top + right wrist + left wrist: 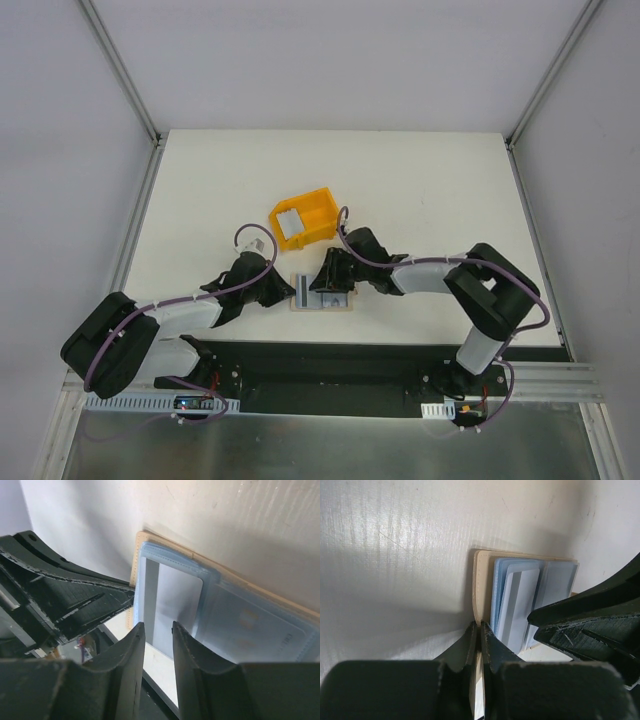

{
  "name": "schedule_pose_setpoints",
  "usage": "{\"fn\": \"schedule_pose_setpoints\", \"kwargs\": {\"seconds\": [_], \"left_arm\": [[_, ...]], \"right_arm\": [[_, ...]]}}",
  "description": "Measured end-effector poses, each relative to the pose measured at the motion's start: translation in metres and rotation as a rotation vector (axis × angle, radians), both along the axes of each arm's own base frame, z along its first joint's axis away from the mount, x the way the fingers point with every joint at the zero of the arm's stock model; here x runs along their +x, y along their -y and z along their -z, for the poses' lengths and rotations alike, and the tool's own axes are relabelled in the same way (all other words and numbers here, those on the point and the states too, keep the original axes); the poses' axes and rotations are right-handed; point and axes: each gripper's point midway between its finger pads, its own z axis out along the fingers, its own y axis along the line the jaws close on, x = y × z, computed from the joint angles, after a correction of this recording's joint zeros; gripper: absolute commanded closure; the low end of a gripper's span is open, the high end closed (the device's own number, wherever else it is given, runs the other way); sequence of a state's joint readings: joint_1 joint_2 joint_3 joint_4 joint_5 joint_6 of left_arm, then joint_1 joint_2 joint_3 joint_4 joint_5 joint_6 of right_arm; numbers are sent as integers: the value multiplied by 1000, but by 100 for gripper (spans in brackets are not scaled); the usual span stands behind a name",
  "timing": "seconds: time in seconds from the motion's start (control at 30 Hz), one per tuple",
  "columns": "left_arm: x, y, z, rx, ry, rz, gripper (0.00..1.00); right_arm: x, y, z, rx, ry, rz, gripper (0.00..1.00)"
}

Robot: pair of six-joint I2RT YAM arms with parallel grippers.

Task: Put the credit cards into the card holder
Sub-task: Insert the credit card into the card holder.

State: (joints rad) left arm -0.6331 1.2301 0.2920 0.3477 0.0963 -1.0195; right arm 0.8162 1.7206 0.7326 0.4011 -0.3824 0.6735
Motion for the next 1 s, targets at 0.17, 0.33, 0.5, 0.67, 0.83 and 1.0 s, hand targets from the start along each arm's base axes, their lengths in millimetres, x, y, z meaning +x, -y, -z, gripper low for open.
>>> {"fn": "schedule_pose_setpoints", "kwargs": {"seconds": [0.17,0.33,0.5,0.67,0.83,1.0], "left_arm": [[0,0,-1,0,7,4,100],[1,0,-2,1,13,8,100],[1,0,-2,2,16,11,100],[1,1,-3,1,25,20,100],[1,0,-3,9,33,28,100],[2,1,-10,-4,53,30,100]], "right_arm": [[6,6,-6,-82,61,-15,65],[6,13,-5,-132,76,-2,64],[2,17,4,-163,50,-4,63],[-1,8,10,-150,18,-35,64],[-1,4,9,-133,19,-50,63],[1,8,4,-146,50,-56,60]]}}
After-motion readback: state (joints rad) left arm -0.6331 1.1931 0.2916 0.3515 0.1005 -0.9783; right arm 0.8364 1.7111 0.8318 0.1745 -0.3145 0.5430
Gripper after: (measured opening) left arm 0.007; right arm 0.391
